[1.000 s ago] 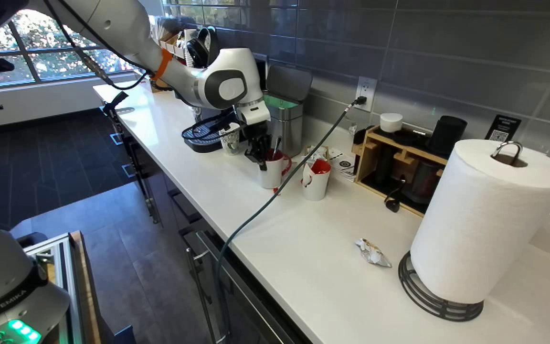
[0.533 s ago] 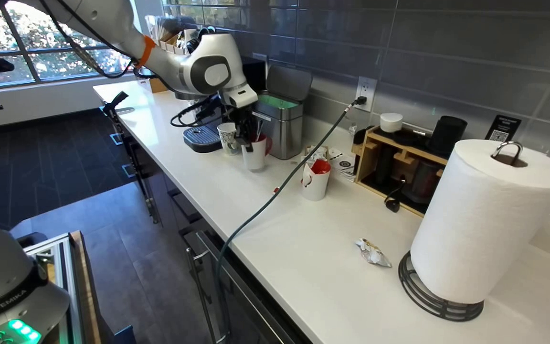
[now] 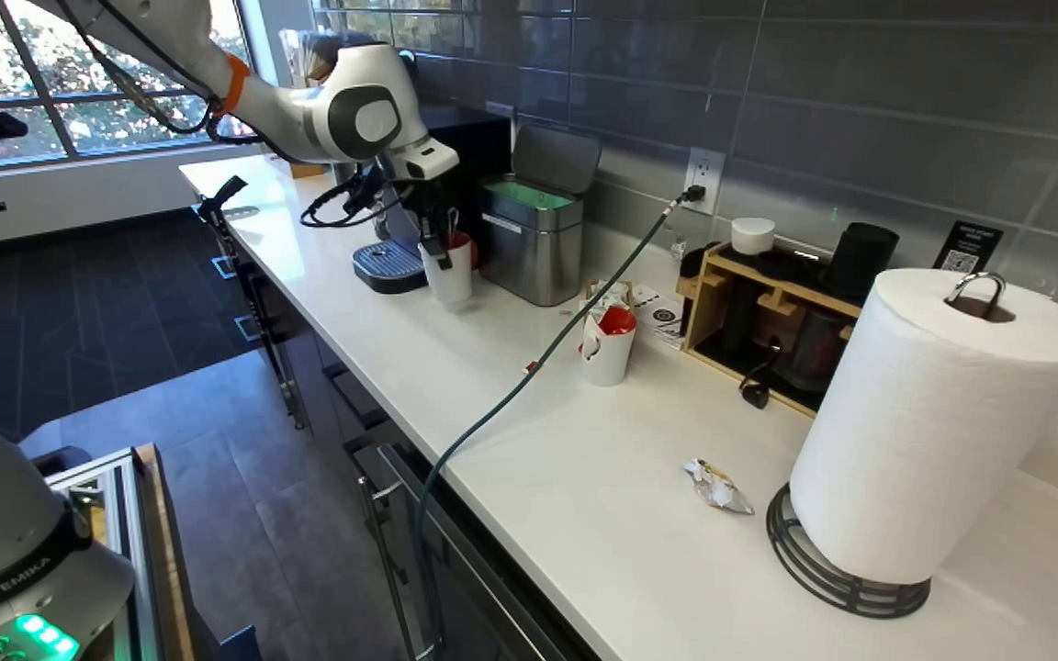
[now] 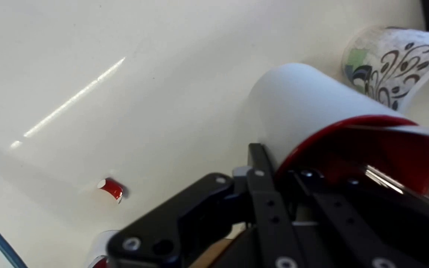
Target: Move the cup and mug to the left and put the broken piece inside the broken mug
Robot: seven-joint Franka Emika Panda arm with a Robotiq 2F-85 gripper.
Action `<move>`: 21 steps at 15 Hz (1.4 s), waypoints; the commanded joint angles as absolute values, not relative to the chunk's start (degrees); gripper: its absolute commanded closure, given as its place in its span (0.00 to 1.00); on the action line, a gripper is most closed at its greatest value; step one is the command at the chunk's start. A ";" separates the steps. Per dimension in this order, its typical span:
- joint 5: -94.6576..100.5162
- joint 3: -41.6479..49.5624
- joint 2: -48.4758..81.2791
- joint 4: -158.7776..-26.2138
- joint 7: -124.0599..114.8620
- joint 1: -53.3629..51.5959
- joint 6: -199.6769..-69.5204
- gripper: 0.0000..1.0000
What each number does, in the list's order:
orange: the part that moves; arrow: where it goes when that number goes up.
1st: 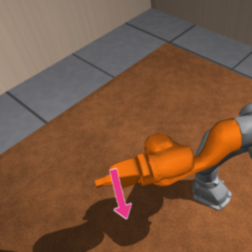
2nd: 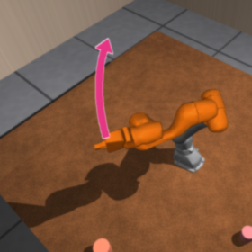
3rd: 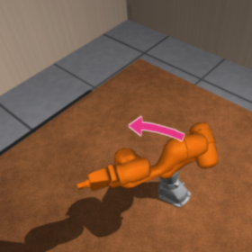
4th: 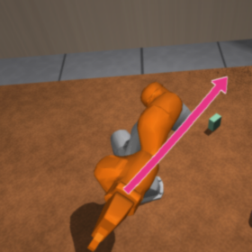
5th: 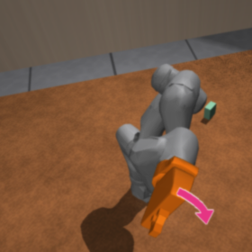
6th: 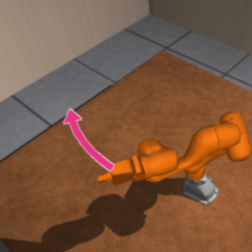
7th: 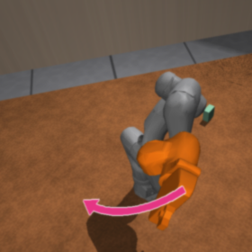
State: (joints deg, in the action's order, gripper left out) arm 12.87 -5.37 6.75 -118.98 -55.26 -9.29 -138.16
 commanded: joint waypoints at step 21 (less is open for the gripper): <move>11.44 -2.34 12.73 -118.46 -58.81 -9.61 -144.81 0.97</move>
